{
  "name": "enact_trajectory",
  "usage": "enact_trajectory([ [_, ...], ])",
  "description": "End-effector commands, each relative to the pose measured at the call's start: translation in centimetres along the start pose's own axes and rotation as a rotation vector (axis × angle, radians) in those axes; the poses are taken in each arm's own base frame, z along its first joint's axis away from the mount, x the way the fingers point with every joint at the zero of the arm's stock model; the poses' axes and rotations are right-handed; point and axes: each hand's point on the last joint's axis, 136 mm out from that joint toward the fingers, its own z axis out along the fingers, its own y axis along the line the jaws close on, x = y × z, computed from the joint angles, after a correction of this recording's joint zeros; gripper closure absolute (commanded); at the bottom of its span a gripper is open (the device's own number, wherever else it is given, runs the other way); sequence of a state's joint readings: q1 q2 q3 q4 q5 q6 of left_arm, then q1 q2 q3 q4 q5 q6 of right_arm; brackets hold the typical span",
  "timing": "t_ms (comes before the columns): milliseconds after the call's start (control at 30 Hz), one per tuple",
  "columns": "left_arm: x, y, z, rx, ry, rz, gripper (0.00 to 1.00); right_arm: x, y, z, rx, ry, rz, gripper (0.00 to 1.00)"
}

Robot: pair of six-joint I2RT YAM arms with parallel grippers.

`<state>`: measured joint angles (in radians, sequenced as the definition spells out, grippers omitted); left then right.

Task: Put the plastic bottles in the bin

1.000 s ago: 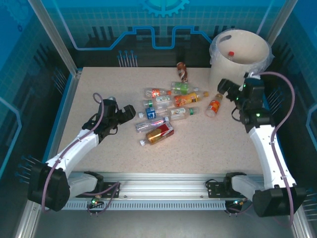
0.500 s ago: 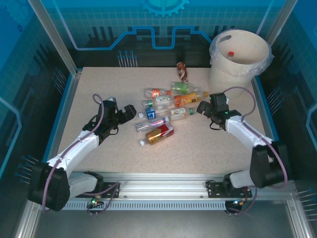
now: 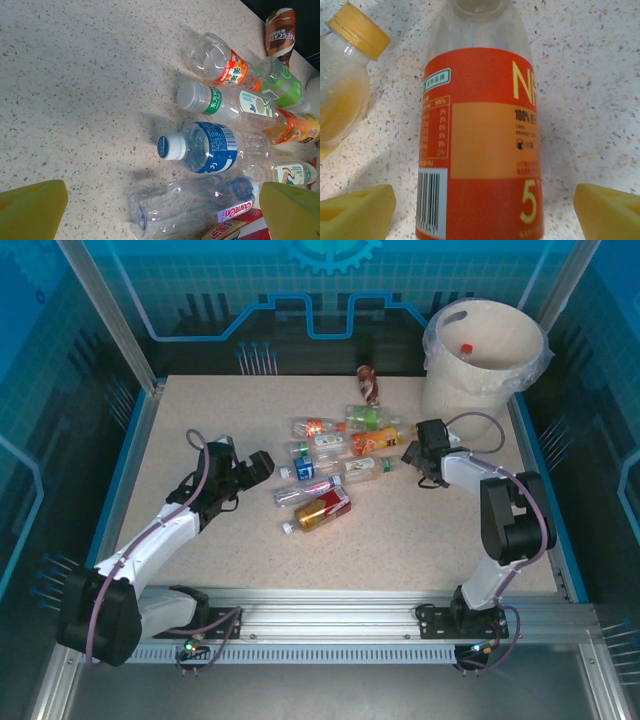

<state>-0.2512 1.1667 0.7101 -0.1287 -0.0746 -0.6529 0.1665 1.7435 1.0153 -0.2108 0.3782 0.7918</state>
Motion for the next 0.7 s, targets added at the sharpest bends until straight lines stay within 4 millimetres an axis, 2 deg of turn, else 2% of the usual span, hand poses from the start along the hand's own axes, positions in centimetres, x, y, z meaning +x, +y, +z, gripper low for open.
enact_trajectory([
  [0, -0.4, 0.1, -0.5, 0.005, -0.020, 0.003, 0.01, -1.3, 0.5, 0.9, 0.003, -0.030, 0.005, 0.09],
  [133, -0.2, 0.1, -0.5, -0.002, 0.001, 0.001, 0.01, -0.8, 0.3, 1.7, 0.009, -0.020, 0.002, 0.14],
  [333, 0.6, -1.3, -0.2, 0.076, 0.058, 0.035, 0.01, -0.4, -0.1, 1.4, -0.007, -0.035, -0.014, 0.31],
  [533, 1.9, -2.0, 0.3, 0.125, 0.124, 0.090, 0.01, -0.1, -0.2, -0.3, -0.047, -0.037, -0.036, 0.45],
  [667, 2.4, -2.4, 0.1, 0.143, 0.140, 0.144, 0.01, 0.1, 0.6, -2.4, -0.094, -0.063, -0.077, 0.52],
])
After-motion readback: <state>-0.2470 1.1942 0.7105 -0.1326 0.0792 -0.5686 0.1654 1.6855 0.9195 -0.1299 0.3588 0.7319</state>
